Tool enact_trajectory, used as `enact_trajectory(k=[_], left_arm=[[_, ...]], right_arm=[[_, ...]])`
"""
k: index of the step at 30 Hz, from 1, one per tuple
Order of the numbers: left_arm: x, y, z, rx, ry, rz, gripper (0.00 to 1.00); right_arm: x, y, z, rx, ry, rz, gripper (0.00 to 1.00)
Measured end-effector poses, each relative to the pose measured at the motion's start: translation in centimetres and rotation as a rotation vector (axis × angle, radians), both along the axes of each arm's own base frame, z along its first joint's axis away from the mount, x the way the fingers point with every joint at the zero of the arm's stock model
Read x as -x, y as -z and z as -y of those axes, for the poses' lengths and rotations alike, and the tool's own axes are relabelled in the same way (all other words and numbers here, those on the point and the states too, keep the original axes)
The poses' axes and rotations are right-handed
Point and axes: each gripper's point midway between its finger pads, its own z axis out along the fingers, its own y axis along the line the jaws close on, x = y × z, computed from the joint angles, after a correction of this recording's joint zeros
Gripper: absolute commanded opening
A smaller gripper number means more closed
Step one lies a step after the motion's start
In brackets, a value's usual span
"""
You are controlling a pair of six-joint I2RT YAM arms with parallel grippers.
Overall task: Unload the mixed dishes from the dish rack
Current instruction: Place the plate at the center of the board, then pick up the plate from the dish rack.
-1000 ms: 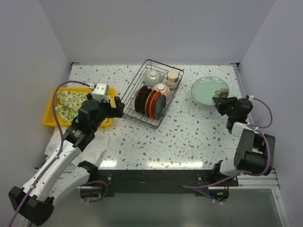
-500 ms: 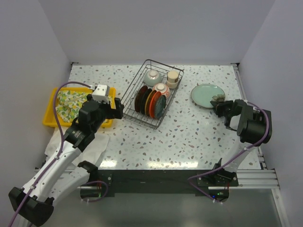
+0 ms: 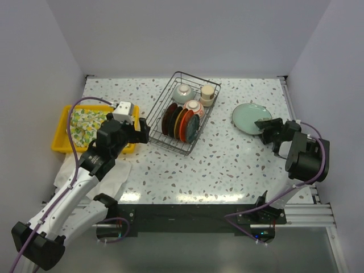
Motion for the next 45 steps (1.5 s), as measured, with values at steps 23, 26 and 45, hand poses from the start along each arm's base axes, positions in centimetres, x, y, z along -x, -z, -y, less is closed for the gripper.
enact_trajectory(k=[23,26,45], left_arm=[[-0.1,3.0,0.8,-0.035,0.031,-0.116,0.99],[-0.9,3.4,1.4,-0.051,0.044,-0.153,0.99],[-8.5,4.4,7.2,-0.218,0.035,-0.245,0.75]], right_arm=[[10.4,-2.9,0.1,0.314,-0.035,-0.327,0.98],[10.8,-4.5,-2.1,0.391,-0.110,-0.284,0.98],[15.2,-7.7,-8.6,0.646,-0.460,-0.161,0.98]])
